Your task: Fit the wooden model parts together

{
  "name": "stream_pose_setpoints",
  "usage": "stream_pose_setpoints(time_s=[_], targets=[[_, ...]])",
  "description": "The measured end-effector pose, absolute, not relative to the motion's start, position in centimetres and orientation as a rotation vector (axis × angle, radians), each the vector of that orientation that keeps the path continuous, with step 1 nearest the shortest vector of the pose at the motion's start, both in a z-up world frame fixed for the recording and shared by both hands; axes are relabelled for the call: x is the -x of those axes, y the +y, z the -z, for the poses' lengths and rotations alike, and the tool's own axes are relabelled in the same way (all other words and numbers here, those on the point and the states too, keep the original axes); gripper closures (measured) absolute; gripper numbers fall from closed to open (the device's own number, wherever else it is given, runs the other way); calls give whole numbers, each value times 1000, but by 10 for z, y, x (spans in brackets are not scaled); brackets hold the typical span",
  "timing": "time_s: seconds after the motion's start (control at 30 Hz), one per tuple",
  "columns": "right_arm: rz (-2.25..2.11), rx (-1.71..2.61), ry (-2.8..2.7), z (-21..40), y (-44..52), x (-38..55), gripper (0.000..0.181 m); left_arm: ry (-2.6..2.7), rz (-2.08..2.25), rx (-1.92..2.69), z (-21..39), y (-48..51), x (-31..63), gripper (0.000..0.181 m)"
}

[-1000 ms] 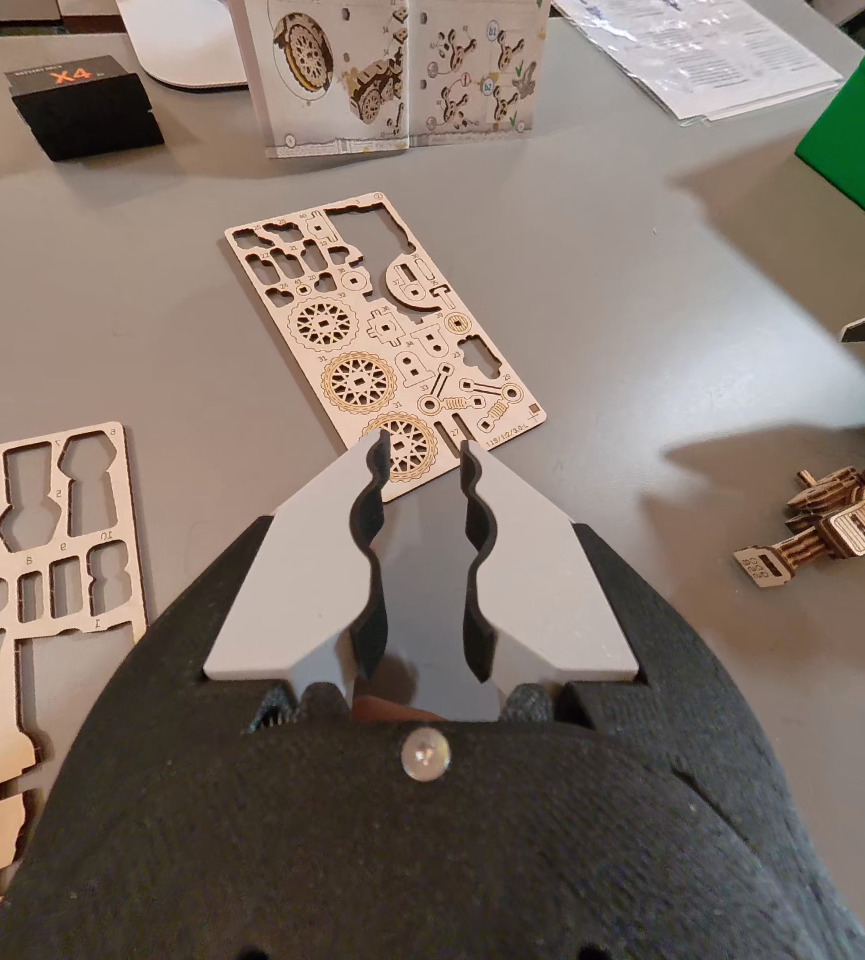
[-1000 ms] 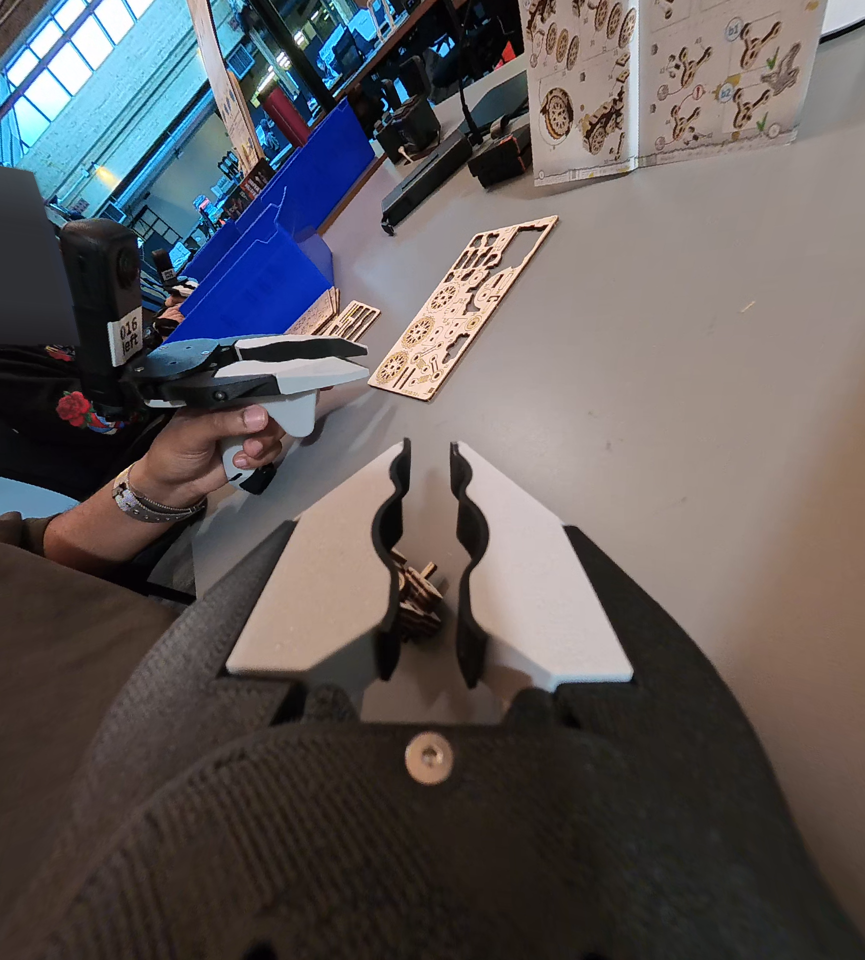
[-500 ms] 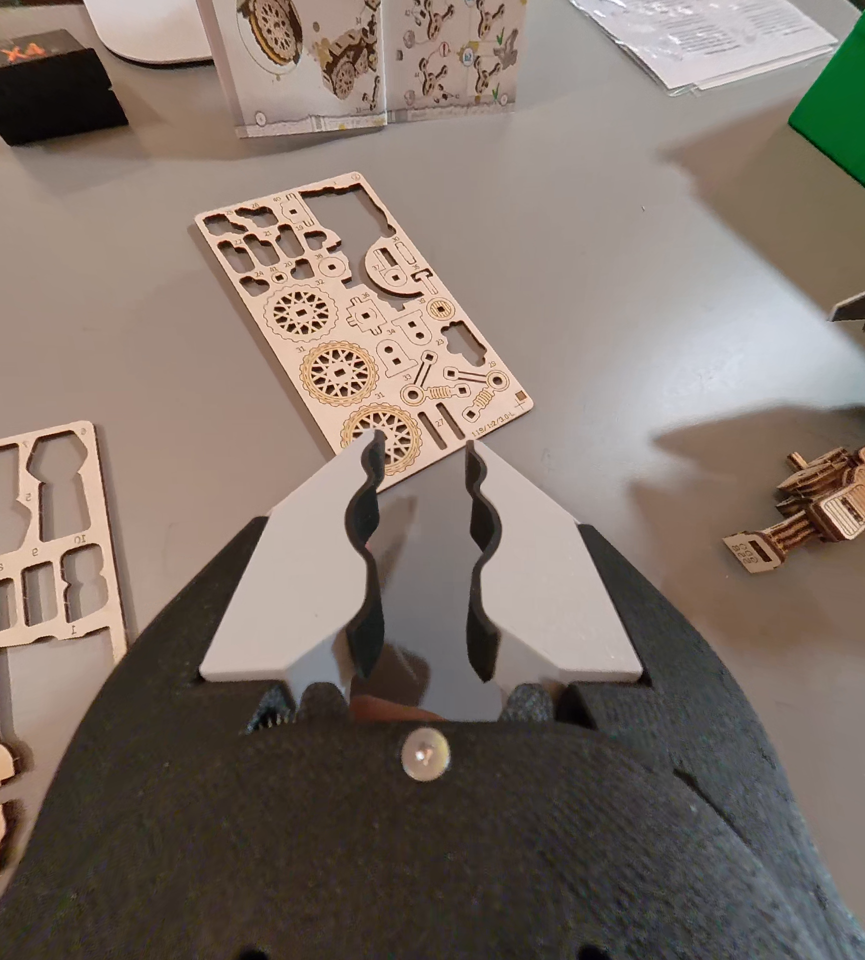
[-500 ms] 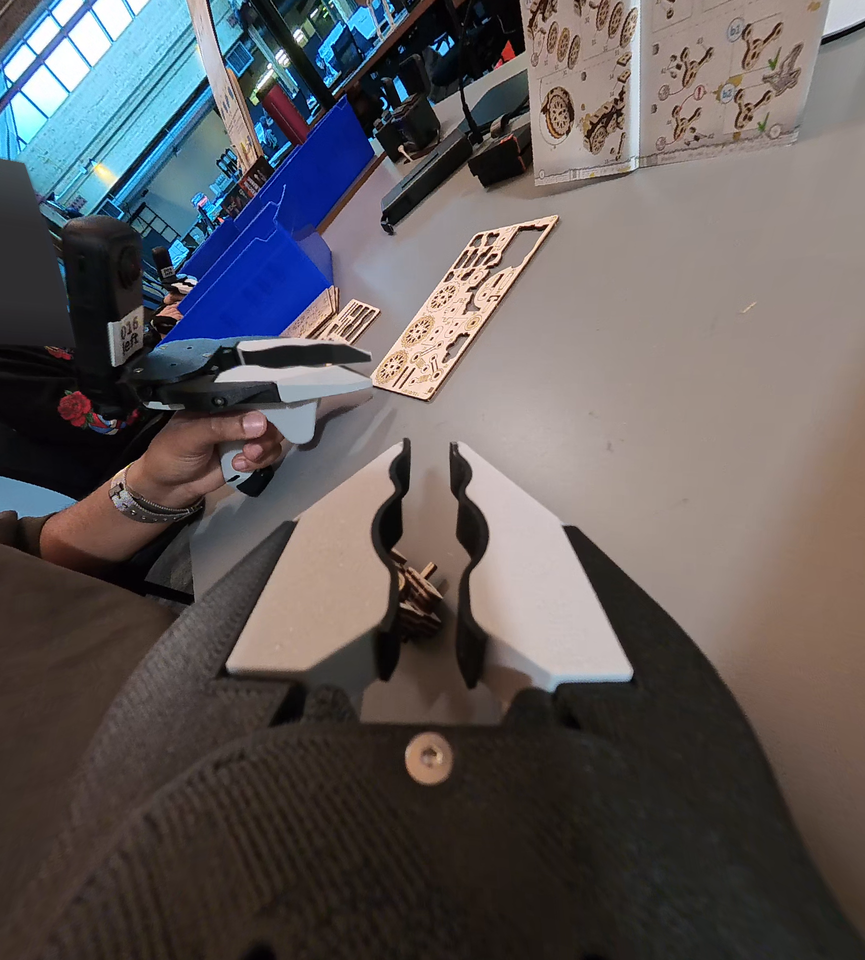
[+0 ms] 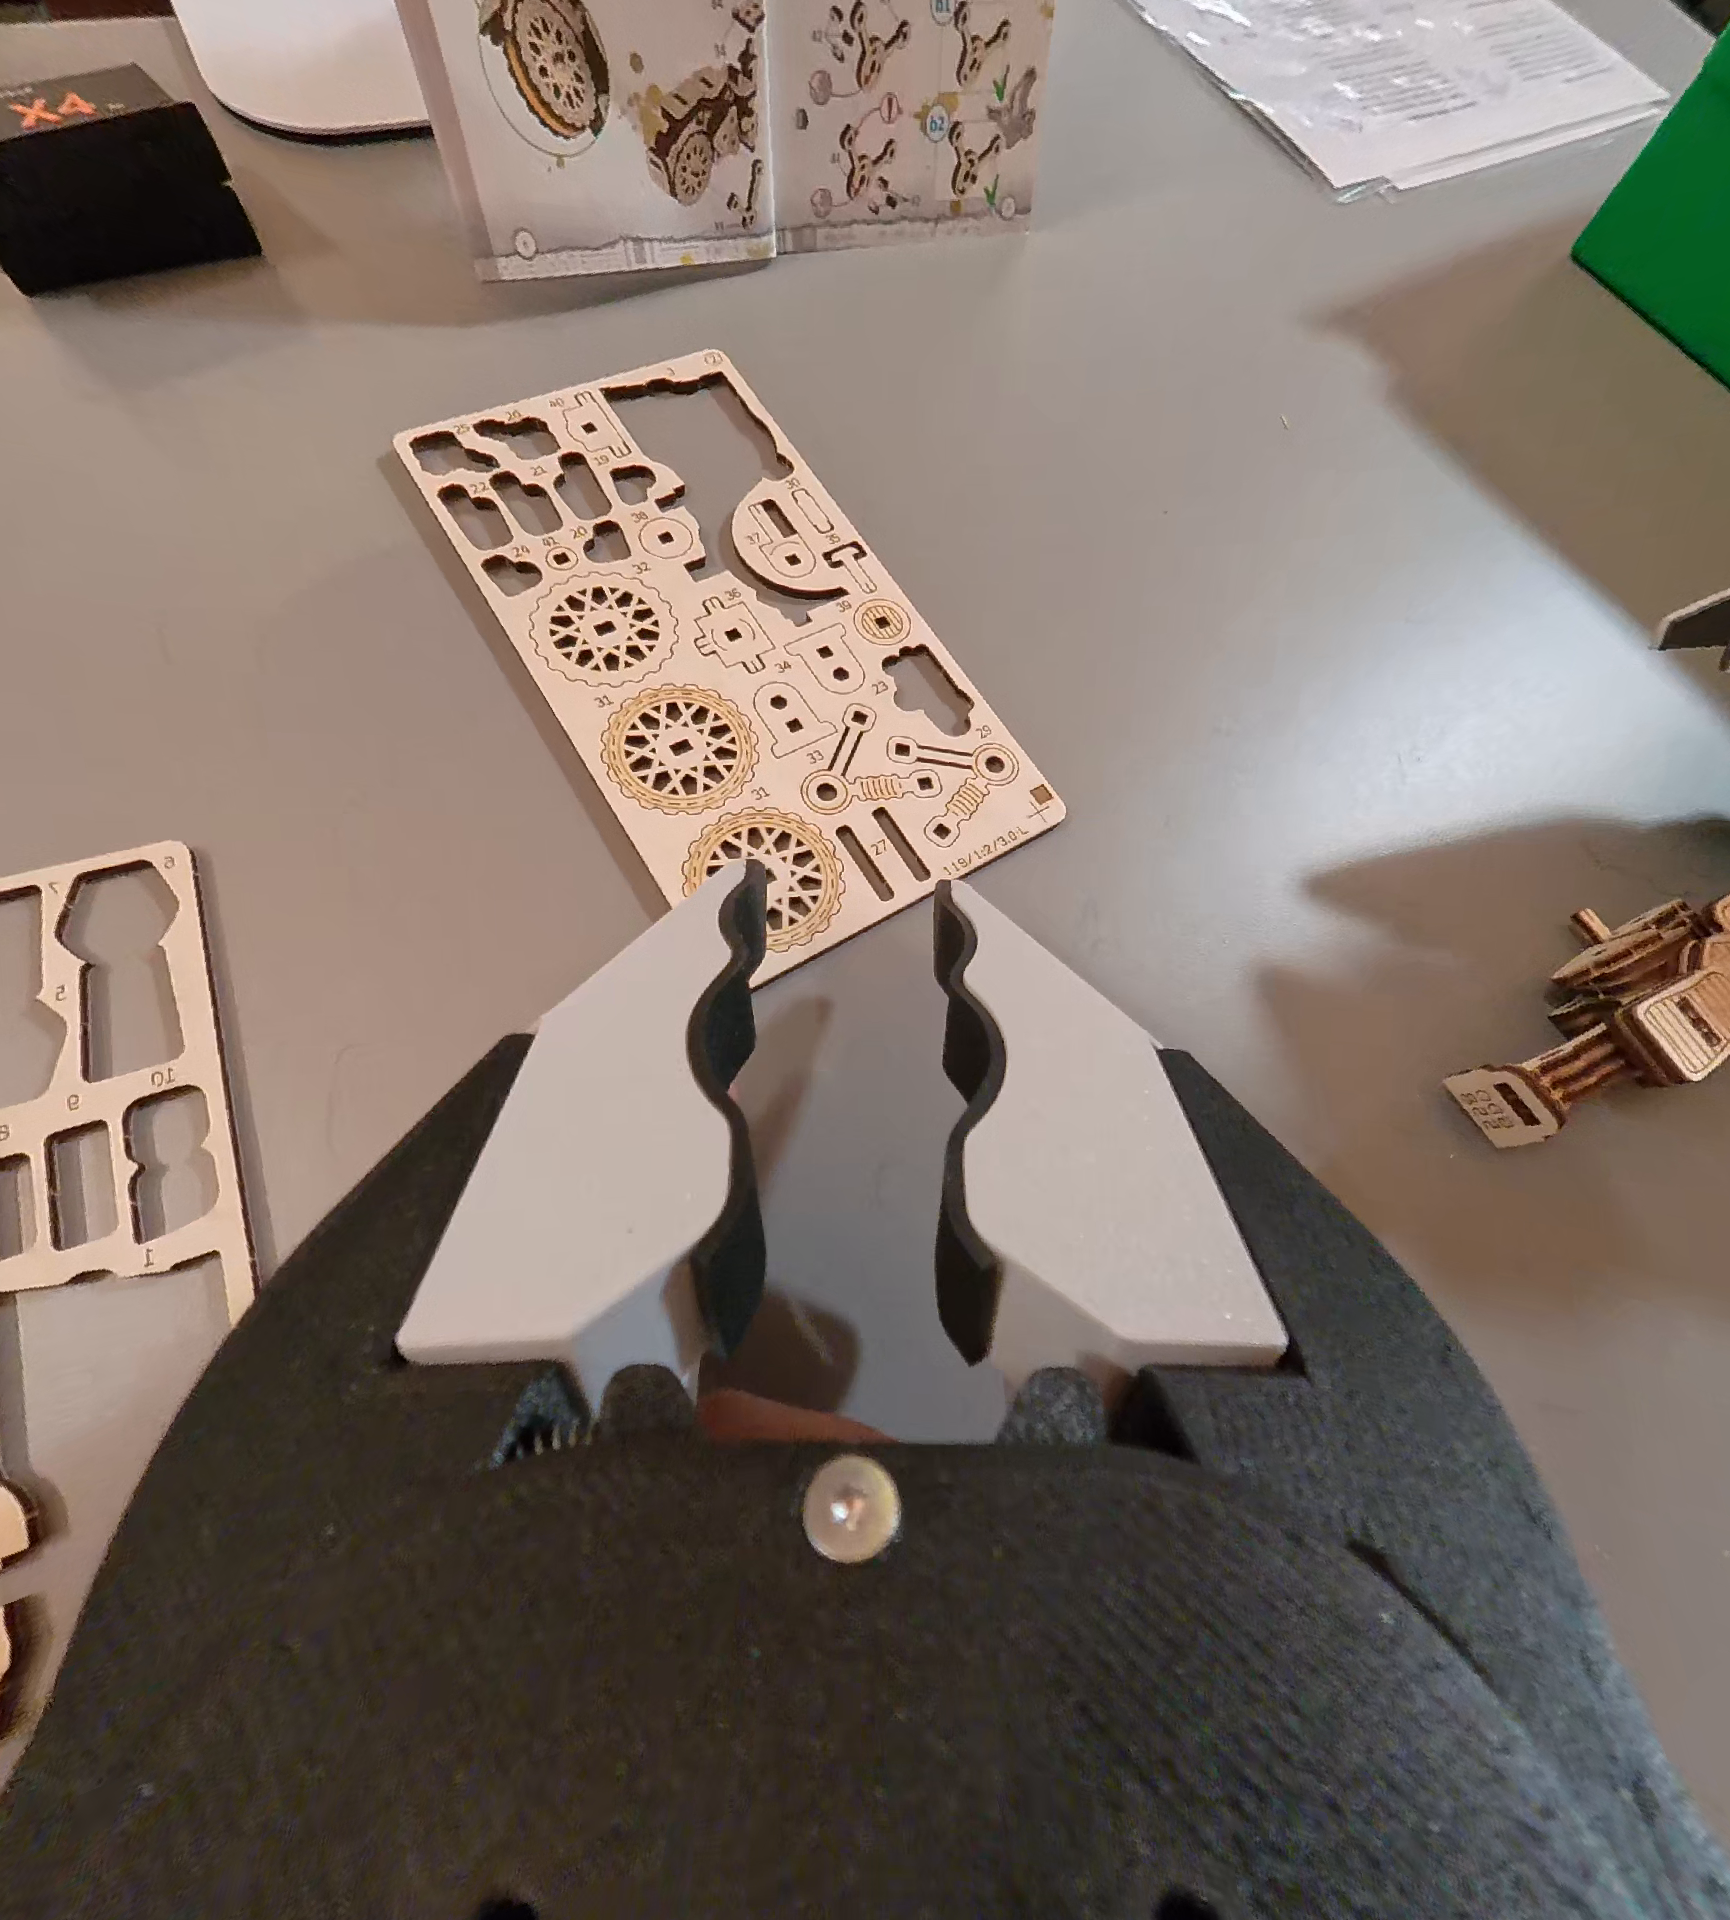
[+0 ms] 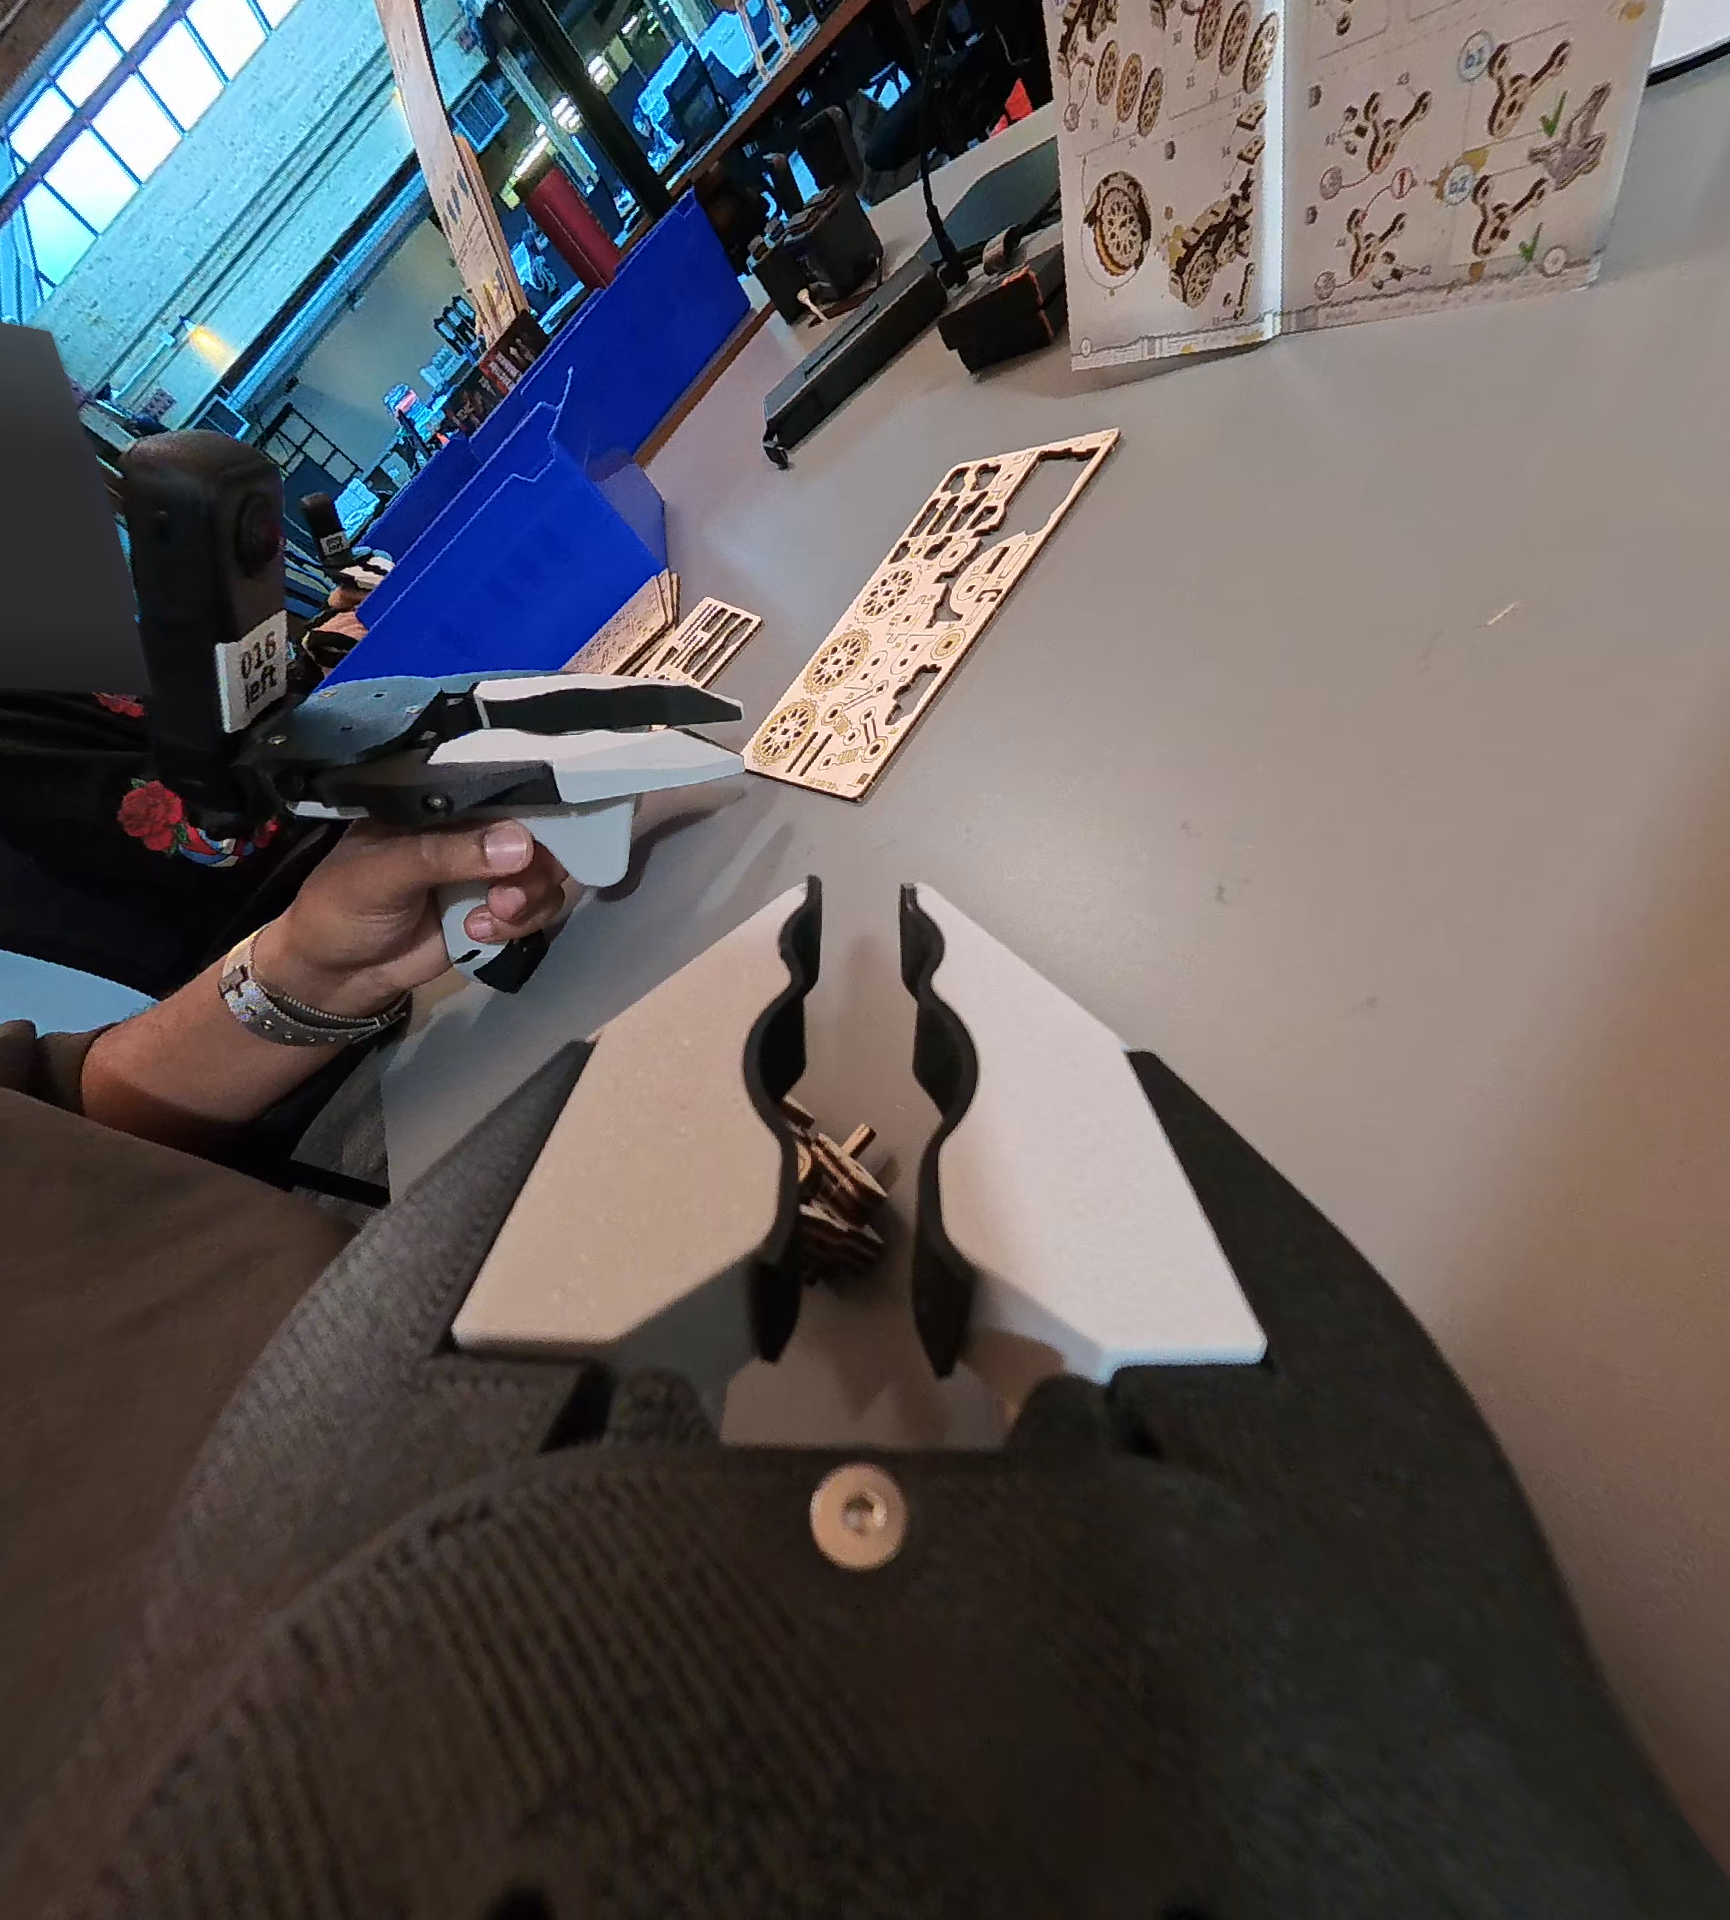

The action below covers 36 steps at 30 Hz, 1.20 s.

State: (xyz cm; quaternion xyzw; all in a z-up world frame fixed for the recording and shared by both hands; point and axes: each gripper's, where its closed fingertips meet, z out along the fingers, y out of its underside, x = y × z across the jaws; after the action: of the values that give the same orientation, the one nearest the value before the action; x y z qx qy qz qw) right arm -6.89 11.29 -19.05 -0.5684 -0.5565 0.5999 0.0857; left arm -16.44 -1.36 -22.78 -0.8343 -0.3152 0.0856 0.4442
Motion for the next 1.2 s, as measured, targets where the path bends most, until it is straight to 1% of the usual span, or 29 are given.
stream_pose_setpoints(time_s=[0.77,1.07,1.2], targets=[[-1796,1696,-1663,190,112,68,168,-840,-220,2060,230,-18,170,154],[-1797,1698,-1665,191,111,68,168,-921,-244,2077,237,-24,177,161],[-1797,1695,-1668,191,111,68,168,-952,-215,2075,240,-25,179,162]])
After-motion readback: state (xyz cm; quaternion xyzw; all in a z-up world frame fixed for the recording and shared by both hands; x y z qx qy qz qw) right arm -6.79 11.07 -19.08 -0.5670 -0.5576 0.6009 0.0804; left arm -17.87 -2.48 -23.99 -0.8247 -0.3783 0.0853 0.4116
